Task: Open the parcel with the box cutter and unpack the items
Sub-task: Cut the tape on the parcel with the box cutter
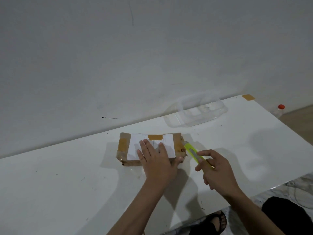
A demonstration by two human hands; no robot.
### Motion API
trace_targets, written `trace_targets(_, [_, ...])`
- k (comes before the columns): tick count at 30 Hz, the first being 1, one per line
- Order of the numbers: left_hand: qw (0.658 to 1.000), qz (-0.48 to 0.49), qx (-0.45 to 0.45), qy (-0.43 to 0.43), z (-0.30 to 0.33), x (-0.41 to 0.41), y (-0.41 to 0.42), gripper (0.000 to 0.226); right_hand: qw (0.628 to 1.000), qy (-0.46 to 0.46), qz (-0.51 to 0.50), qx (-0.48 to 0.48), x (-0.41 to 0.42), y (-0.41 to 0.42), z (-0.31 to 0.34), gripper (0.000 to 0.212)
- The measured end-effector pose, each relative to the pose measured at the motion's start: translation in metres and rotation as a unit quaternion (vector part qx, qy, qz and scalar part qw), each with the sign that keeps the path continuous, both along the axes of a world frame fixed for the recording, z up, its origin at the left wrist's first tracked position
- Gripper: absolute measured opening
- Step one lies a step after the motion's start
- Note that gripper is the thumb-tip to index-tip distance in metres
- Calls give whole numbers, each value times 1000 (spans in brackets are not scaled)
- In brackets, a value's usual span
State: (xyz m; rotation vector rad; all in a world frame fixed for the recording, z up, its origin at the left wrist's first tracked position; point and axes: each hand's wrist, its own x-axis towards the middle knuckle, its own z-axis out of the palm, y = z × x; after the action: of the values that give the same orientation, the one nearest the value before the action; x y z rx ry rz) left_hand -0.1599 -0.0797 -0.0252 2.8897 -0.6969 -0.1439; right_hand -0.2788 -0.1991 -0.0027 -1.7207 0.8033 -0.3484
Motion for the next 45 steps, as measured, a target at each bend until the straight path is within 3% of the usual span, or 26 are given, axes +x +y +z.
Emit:
trace_targets(10, [992, -126, -23, 21, 8, 40, 10, 124, 996, 36, 19, -80, 2, -5, 1, 16])
trace_targets(14, [987, -158, -29, -12, 5, 52, 17, 103, 987, 55, 21, -150, 6, -9, -4, 17])
trace_targets(19, [983, -161, -47, -70, -4, 46, 22, 98, 969, 76, 34, -233, 18, -16, 1, 15])
trace_targets(22, [984, -160, -59, -50, -8, 41, 26, 90, 963, 83, 52, -253, 23, -21, 6, 16])
trace_targets(27, [984, -175, -3, 12, -10, 37, 25, 83, 950, 86, 81, -290, 27, -27, 13, 14])
trace_targets(45, [986, -165, -10, 15, -14, 38, 23, 81, 922, 129, 117, -345, 46, -18, 26, 12])
